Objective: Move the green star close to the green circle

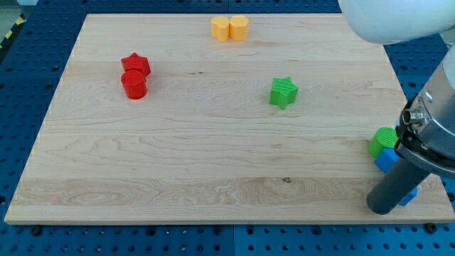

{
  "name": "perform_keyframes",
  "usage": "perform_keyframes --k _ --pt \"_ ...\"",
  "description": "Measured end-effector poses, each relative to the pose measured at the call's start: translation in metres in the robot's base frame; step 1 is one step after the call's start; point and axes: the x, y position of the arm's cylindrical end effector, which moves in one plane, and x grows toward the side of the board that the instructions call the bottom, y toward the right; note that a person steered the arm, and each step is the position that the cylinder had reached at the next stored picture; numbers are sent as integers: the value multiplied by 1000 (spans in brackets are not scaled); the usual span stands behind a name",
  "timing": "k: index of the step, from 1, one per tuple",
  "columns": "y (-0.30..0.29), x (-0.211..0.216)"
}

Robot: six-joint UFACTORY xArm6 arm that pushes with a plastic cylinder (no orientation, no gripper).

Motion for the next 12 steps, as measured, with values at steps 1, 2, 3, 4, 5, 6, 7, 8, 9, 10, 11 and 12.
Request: perform_keyframes --k 1,2,3,4,5,6,7,8,9,10,11,12 --pt "-17 7" --pt "-36 4" --pt "-40 4" --pt "-40 4" --pt "-40 4" --pt "-48 4" --pt "-88 -32" --pt "-104 -82" --pt "-121 -105" --pt "-155 -123" --pt "-177 -162" --pt "-181 -174"
